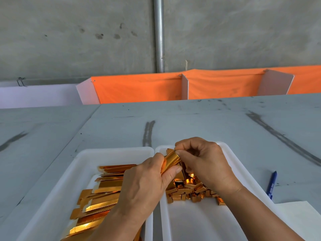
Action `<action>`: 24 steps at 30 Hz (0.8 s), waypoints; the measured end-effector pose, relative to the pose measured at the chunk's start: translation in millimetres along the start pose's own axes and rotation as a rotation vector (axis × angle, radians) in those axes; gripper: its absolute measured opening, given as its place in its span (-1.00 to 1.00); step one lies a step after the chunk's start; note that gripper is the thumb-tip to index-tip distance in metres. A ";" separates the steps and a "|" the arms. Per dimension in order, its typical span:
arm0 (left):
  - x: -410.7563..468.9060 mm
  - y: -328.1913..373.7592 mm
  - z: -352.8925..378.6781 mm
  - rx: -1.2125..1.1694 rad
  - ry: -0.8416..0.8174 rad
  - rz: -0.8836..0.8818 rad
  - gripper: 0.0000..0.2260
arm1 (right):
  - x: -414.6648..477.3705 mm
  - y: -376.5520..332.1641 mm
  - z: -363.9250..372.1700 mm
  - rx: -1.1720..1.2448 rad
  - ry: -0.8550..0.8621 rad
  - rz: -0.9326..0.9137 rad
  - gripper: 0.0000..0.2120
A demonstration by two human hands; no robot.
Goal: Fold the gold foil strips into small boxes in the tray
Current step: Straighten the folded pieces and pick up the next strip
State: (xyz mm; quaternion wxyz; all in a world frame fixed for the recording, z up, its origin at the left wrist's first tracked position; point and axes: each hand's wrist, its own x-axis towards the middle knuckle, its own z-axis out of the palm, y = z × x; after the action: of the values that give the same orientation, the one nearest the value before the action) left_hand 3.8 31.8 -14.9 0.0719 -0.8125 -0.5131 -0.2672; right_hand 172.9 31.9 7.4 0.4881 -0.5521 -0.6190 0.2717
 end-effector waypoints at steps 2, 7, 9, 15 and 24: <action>-0.2 0.4 -0.8 -0.008 0.012 -0.008 -0.58 | -0.9 -3.7 -0.3 0.069 -0.033 0.075 -0.89; 1.1 0.8 -3.0 -0.013 0.048 -0.068 -0.58 | -5.7 -13.6 -0.3 0.266 -0.103 0.108 -0.81; 1.4 0.7 -2.7 -0.012 0.057 -0.084 -0.57 | -6.4 -15.0 1.2 0.345 -0.144 0.132 -0.79; 1.4 2.8 -1.5 -0.087 0.095 -0.130 -0.58 | -7.0 -11.9 8.5 0.497 -0.216 0.179 -0.80; 2.2 0.0 2.1 -0.189 0.122 -0.146 -0.58 | -9.4 -12.5 9.0 0.362 -0.121 0.125 -0.81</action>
State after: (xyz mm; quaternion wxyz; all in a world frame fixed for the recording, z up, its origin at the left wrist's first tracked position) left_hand 5.3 34.3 -15.5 0.0065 -0.7583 -0.5382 -0.3678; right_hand 158.8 21.8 12.1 0.5235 -0.4755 -0.5528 0.4408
